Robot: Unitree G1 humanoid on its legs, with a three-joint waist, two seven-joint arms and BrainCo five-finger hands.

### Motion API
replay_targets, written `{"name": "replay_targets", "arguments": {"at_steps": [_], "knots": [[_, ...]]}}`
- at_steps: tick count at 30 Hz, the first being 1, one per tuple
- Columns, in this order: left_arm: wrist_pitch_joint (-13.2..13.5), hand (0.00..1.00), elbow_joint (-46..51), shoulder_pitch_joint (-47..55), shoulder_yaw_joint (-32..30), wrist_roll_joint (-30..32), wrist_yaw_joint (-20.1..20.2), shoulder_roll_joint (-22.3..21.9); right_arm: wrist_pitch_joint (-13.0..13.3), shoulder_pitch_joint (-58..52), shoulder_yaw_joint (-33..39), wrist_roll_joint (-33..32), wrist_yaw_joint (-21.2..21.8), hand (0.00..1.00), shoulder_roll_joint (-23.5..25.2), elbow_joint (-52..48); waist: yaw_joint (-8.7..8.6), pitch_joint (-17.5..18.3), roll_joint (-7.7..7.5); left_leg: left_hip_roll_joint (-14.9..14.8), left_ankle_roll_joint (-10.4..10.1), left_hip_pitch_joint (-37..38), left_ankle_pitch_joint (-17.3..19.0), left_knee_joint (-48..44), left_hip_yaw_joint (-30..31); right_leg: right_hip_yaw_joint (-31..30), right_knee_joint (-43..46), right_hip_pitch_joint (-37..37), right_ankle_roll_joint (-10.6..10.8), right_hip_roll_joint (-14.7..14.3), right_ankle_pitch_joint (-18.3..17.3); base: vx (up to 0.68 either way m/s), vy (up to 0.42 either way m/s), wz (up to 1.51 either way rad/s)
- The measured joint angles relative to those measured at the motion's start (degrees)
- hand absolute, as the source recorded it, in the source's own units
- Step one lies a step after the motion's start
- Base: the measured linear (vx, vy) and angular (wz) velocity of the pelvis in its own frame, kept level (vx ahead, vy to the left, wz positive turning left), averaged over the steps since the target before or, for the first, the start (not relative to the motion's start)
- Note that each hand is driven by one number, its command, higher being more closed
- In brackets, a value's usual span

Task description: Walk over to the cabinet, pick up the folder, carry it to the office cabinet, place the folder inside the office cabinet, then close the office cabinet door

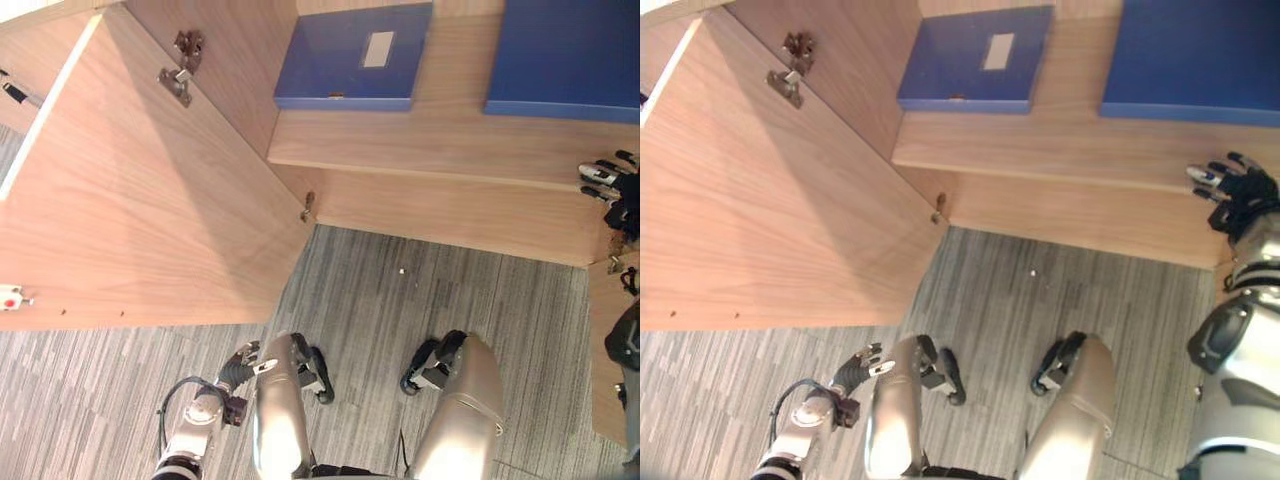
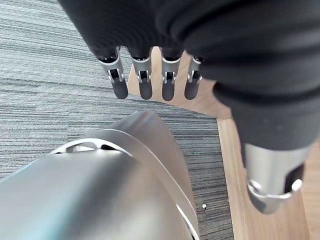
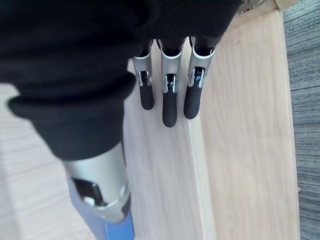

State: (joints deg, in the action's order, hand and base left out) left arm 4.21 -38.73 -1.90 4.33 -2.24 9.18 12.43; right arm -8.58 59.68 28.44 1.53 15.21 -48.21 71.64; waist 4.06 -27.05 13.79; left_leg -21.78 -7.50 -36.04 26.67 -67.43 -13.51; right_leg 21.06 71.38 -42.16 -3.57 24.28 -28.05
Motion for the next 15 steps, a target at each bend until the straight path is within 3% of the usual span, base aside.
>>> {"name": "replay_targets", "arguments": {"at_steps": [7, 12, 15], "knots": [[-0.02, 0.00, -0.16, -0.47, 0.12, 0.51, -0.03, 0.08, -0.27, -1.24, 1.13, 2.32, -1.83, 0.00, 2.54, 2.79, -0.37, -0.01, -0.01, -0.33, 0.25, 5.92, -3.65, 9.26, -1.78, 2.53, -11.54, 6.91, 0.55, -4.04, 5.48, 0.04, 0.008, -0.09], [0.19, 0.00, -2.28, -0.60, 0.04, 2.81, -0.24, 0.99, -0.26, 1.75, -3.95, 4.23, -3.30, 0.00, 2.98, 2.84, -1.28, -0.07, -0.19, -0.56, 0.90, 12.67, -6.57, 17.63, -5.62, 2.38, -23.60, 12.85, 1.36, -8.43, 12.37, 0.01, 0.114, -0.27], [0.34, 0.00, -2.40, -1.06, -0.08, 4.24, -0.40, 1.91, 0.26, 4.87, -7.50, 2.89, -4.45, 0.00, 2.85, 2.84, -1.97, -0.33, -1.02, 0.12, 1.52, 15.84, -8.58, 22.67, -7.99, 2.02, -30.86, 15.70, 1.92, -10.38, 16.65, 0.00, 0.118, -0.21]]}}
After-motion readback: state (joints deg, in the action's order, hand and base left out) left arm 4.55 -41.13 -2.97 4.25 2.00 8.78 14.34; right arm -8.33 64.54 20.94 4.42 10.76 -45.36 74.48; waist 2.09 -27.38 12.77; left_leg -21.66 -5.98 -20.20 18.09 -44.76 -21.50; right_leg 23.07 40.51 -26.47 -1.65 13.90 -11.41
